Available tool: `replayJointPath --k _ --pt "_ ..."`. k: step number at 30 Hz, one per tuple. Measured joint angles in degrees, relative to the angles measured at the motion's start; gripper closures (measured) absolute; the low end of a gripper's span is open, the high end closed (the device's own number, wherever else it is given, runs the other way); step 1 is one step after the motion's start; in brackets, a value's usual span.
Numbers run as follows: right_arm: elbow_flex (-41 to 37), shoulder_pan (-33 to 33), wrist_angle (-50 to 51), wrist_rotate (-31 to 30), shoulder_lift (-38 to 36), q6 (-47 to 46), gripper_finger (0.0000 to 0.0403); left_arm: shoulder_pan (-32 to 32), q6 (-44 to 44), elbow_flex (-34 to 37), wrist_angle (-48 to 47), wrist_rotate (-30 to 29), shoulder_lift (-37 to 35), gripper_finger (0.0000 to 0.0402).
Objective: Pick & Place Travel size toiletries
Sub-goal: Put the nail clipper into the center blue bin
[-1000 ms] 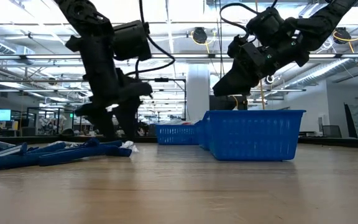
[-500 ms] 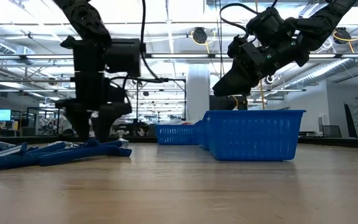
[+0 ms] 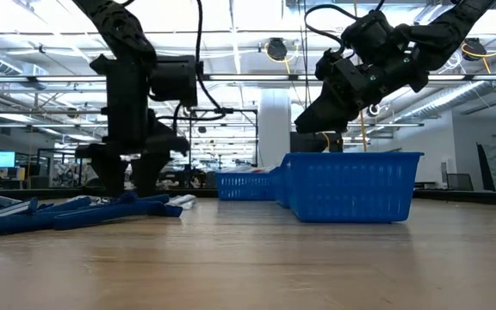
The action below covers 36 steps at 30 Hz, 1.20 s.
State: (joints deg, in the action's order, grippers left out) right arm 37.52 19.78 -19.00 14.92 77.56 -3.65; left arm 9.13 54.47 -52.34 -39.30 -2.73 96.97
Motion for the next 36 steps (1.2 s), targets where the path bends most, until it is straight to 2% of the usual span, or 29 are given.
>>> replayJointPath --k 5,12,18,24,29,36 --pt "0.00 0.01 0.02 0.01 0.00 -0.22 0.0242 -1.29 -2.74 -0.38 4.70 1.68 0.00 0.0147" --pt "0.00 0.01 0.05 0.15 0.00 -0.23 0.0242 -3.88 -5.33 -5.63 4.55 1.63 0.00 0.0147" --pt "0.00 -0.01 0.04 0.17 0.00 -0.21 0.0242 -7.50 -6.81 -7.27 8.59 -6.09 0.90 0.0147" --pt "0.00 -0.01 0.02 0.18 0.00 -0.22 0.0242 -6.96 -5.39 -7.27 9.46 -3.19 5.79 0.0147" --pt "0.00 -0.01 -0.02 0.20 0.02 -0.22 0.0242 -5.23 -7.34 -7.56 6.57 -2.25 8.29 0.0147" --pt "0.00 0.01 0.00 0.20 0.02 -0.20 0.0242 -5.01 -9.02 -7.49 -4.34 -3.47 8.09 0.0147"
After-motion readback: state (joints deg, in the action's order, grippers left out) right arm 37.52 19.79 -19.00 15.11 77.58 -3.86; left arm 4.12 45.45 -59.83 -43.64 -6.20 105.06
